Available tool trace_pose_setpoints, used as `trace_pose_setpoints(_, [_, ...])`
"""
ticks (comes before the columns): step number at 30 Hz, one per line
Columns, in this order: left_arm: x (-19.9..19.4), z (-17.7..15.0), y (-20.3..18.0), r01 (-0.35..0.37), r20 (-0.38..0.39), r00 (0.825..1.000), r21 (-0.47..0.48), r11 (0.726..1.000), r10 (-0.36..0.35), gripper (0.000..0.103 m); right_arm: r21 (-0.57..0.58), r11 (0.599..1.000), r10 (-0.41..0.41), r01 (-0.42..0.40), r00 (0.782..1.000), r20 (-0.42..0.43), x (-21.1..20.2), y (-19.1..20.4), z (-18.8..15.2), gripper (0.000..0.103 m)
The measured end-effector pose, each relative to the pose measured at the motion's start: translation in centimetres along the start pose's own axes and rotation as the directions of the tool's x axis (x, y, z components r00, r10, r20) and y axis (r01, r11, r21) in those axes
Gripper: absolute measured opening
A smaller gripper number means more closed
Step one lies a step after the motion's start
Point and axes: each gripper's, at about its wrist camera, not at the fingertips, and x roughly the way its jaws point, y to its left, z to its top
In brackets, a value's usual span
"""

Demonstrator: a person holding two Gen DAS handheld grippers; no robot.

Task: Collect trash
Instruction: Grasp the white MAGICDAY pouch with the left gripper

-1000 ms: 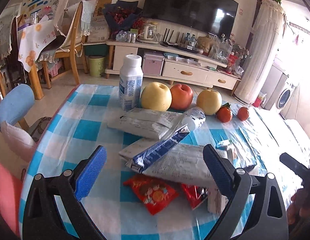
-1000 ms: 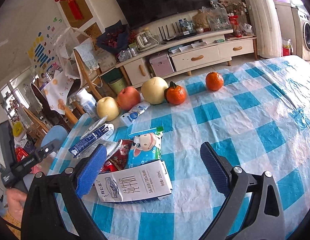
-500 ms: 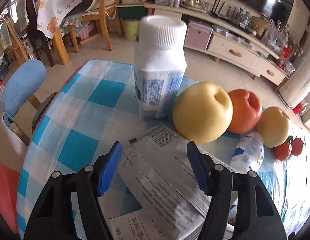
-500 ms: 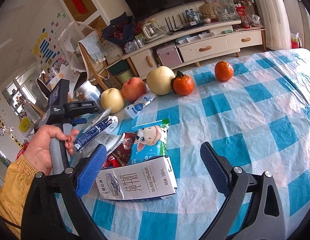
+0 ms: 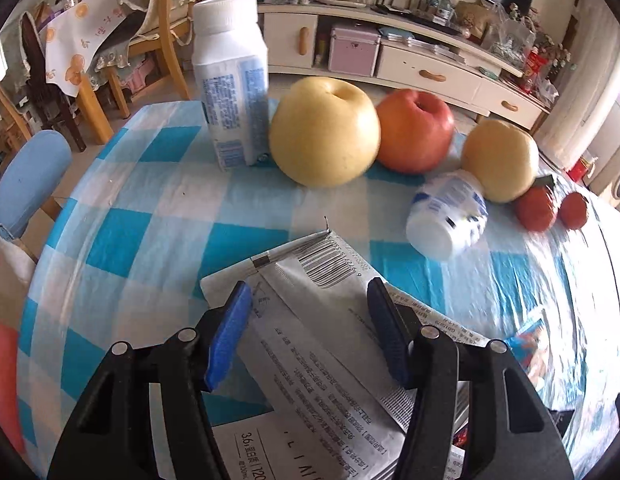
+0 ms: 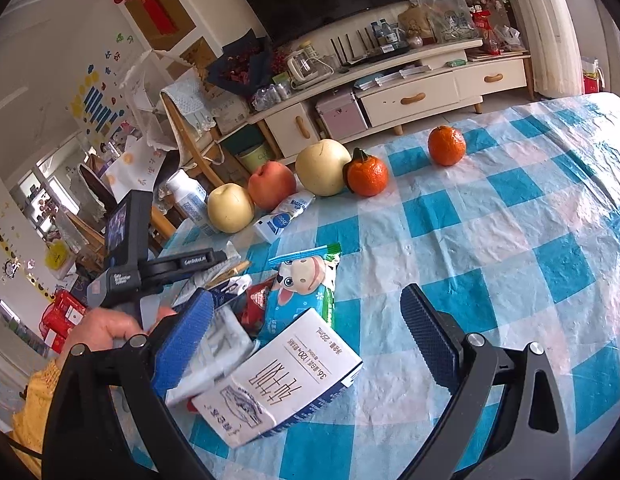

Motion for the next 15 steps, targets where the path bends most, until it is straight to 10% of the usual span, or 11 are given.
trace_pose_setpoints(8, [-4.7,-3.7,-3.6,0.08,-0.004,0.997,0.157,0.984,-0.081,0.061,0.026,0.999,-0.019,0.019,1.0,-0.001,-0.5,-1.1,0.1,0.095])
trace_pose_setpoints(15, [-5.3,0.4,-7.9,0.106,-0.002,0.994,0.35,0.931,-0.113,0.069,0.046,0.999,-0.012,0.014,0.999,-0.036,0.0,-1.4,-0.1,0.095])
